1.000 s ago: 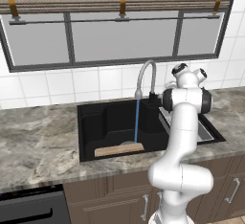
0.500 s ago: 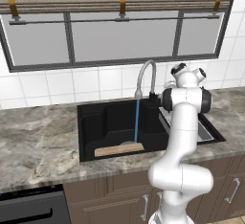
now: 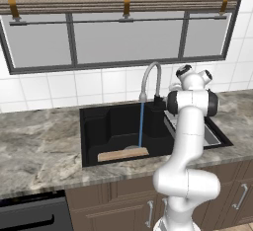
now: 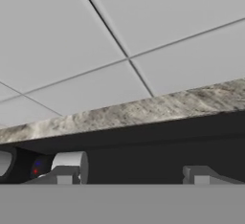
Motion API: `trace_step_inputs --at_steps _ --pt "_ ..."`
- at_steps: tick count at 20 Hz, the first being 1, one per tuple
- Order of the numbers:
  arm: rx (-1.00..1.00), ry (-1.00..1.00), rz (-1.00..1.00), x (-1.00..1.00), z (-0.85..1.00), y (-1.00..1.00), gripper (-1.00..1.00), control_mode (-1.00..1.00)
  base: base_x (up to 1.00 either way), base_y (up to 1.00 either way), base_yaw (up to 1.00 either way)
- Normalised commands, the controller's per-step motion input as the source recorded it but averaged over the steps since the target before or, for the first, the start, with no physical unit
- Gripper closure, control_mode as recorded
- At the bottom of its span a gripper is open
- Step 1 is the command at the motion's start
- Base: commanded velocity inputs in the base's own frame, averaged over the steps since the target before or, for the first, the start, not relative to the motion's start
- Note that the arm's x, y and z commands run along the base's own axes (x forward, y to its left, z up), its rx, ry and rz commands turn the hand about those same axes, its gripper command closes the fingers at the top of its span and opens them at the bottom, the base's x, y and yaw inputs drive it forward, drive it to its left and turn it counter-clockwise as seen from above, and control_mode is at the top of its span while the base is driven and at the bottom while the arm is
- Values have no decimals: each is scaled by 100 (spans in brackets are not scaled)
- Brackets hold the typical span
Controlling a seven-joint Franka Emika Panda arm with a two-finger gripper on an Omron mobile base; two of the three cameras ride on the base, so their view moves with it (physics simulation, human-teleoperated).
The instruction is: Turn on the sink faucet with hot water and rinse the cutting board for ten seconds, then turn off the faucet. Push the cutting board to reach the water if necessary.
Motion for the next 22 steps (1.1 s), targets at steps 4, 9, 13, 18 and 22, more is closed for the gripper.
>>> trace_step_inputs --at_steps 4,9,13,18,22 --pt "0 0 0 0 0 30 -100 -100 0 0 0" --pt "0 0 0 0 0 26 -100 -100 0 0 0" --pt "0 0 0 0 0 24 -100 -100 0 0 0" --pt "0 0 0 0 0 28 -100 -100 0 0 0" --pt "0 0 0 0 0 32 -100 -100 0 0 0"
